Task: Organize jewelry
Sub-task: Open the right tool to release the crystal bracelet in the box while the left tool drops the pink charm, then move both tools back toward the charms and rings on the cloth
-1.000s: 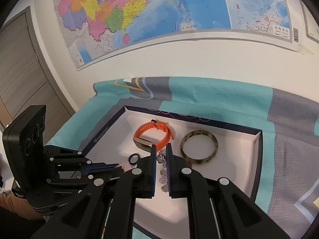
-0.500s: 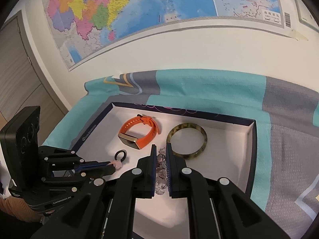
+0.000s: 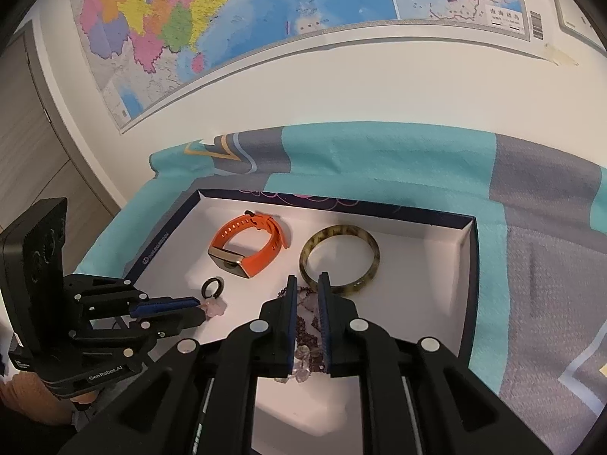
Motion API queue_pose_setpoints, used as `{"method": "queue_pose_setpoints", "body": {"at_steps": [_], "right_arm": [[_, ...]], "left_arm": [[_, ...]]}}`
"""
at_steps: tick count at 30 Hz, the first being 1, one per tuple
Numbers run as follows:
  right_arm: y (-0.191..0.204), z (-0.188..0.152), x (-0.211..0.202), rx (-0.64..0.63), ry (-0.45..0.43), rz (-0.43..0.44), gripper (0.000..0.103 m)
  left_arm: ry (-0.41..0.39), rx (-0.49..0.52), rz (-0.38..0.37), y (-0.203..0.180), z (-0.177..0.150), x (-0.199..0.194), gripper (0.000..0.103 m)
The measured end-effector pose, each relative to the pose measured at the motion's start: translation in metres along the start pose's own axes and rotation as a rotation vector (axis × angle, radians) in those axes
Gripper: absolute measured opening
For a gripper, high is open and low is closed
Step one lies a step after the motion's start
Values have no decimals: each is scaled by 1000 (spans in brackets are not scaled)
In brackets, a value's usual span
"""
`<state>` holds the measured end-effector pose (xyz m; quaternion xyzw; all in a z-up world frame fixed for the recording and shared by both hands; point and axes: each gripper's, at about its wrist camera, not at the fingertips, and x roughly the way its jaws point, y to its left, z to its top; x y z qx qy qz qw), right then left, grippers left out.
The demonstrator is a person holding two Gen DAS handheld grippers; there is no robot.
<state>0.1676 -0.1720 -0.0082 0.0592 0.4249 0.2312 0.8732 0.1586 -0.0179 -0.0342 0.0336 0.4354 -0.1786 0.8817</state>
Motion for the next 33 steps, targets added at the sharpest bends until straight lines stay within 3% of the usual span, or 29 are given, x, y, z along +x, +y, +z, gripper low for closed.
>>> {"method": "queue_pose_setpoints", "body": {"at_steps": [7,9,12,17,24,33], "right_arm": [[-1,-4,-2,5,3,-13,13],[0,-5,-5,4,2,-13,18],[3,-8,-13,-3,-12,-21,31],[15,-17,-33,-29,-40,-5,33],[47,-40,-68,-126,-65,26,35],[77,-96,-69,-197,32,42,35]], "left_arm": [[-29,-2,10,1,1,-10,17],[-44,-4,22,1,0,-16,26],[-73,-6,37,2,-2,-29,31],[-130,-15,43,3,-7,-56,41],[-173,9,51,-3,-28,-83,47],[-144,13,34,-6,-61,-88,48]]}}
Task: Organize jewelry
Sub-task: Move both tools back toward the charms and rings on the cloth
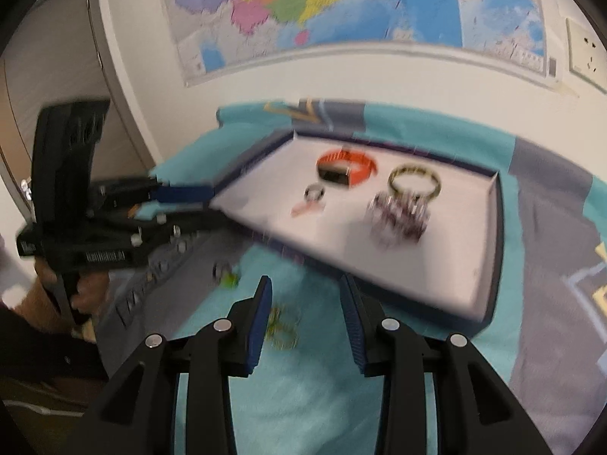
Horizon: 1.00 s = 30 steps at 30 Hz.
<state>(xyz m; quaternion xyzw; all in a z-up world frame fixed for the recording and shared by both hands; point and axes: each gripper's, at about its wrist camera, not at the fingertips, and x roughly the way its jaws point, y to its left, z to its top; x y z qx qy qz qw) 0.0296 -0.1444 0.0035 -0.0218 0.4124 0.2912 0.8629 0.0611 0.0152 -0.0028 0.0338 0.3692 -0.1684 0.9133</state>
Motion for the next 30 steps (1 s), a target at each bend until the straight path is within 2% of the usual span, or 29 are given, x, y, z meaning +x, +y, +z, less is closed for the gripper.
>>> {"method": "queue_pose_setpoints", "body": {"at_steps": [6,20,24,30], "right_arm": [[12,-20,12,-4,56,12,35],[22,-22,25,-15,89,-1,33],[21,-22,25,-24,94,-20,22],[16,-25,24,-17,96,-24,13]], "left_arm": [[31,-16,-3,1,-19,1,50],[65,-26,-5,0,-36,4,52],[65,-26,-11,0,-37,4,54],[68,-10,-21,-5,-39,5,54]]}}
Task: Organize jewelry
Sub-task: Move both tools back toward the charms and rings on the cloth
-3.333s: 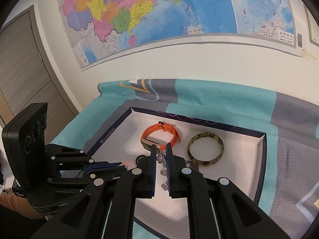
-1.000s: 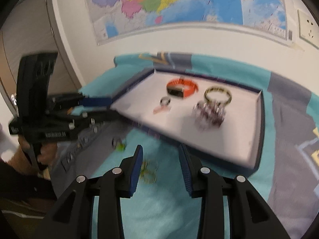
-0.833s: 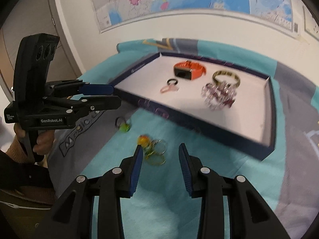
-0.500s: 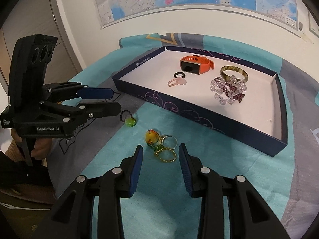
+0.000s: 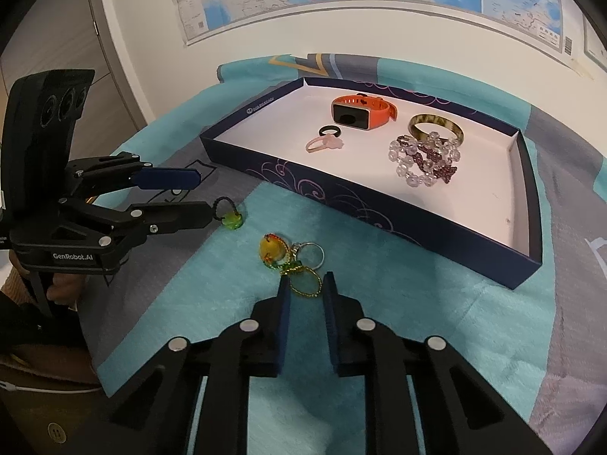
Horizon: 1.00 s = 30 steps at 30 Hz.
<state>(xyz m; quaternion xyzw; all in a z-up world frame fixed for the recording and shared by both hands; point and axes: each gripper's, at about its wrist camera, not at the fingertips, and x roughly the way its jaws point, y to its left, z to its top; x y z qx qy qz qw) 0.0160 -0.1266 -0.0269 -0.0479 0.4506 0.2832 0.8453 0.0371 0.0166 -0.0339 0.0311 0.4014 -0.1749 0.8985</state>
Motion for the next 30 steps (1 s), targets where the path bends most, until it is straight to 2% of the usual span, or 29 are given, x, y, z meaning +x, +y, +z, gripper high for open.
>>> {"method": "queue_pose_setpoints", "body": {"at_steps": [7,14,17,20,26,30], "right_arm": [[-1,-3,-3,13,-4,0,7],[0,-6,-8,23,-10,10,7],[-1,-5,-9,38,-23,20,12],[-1,-3,-7,36,-29,12,32],[6,3,1,11,-16,3,32],[11,4,3,-14,-5,-26,29]], "left_arm": [[14,20,-14,-7,-2,4,54],[35,28,-29,-11,-3,9,47],[43,29,-32,-12,-4,11,45],[48,27,-41,-12,-3,12,42],[61,16,-46,-11,-2,16,37],[68,22,-54,-13,-1,19,25]]}}
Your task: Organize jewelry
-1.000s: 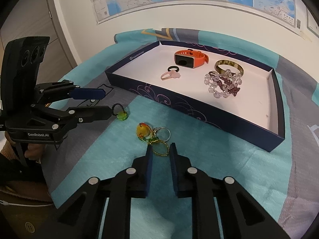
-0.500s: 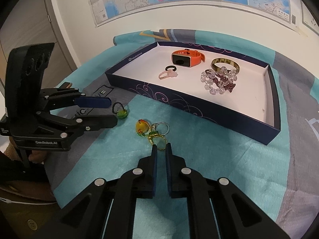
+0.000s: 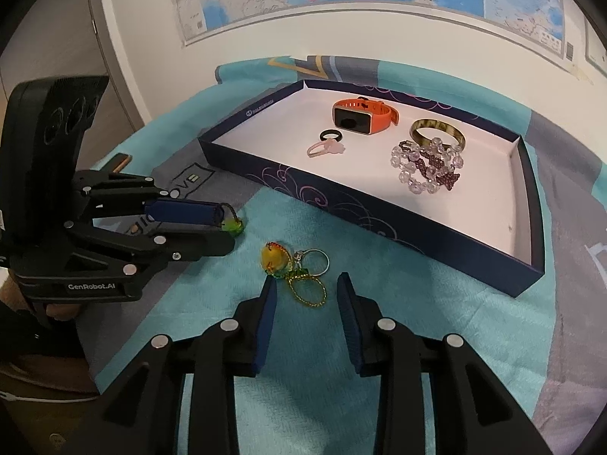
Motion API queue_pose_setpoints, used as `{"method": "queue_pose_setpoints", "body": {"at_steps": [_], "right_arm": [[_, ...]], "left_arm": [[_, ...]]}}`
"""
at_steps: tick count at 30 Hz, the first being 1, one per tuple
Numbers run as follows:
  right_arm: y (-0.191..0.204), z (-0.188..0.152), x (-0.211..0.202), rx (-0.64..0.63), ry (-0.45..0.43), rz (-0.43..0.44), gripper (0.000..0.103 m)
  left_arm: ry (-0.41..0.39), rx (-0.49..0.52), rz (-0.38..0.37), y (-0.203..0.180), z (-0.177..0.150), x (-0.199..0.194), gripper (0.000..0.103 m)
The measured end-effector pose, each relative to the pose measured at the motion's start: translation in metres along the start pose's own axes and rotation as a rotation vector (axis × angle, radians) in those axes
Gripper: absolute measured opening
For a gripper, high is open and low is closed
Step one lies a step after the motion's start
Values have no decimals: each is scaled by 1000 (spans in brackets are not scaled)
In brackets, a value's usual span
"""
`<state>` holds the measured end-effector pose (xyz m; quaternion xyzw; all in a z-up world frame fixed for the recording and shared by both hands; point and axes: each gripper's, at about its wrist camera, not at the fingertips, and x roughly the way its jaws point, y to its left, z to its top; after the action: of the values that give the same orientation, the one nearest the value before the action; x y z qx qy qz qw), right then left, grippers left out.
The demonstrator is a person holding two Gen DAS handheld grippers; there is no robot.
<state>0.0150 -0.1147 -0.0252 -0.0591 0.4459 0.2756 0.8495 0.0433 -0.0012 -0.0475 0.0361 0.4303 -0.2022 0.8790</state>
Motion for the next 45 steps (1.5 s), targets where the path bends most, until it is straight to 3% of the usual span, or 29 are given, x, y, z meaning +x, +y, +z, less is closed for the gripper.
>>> {"method": "queue_pose_setpoints", "body": {"at_steps": [6,11,45], "right_arm": [[-2,-1,0,-5,5,-7,9],[-3,-3,-4,7,0,7,1],[-28,8,-41,116,-118,50,1]], "left_arm": [[3,-1,-12,0,-1,0,15],[3,-7,-15,0,0,0,7],[-66,-33,-44,2,6,-24,5]]}}
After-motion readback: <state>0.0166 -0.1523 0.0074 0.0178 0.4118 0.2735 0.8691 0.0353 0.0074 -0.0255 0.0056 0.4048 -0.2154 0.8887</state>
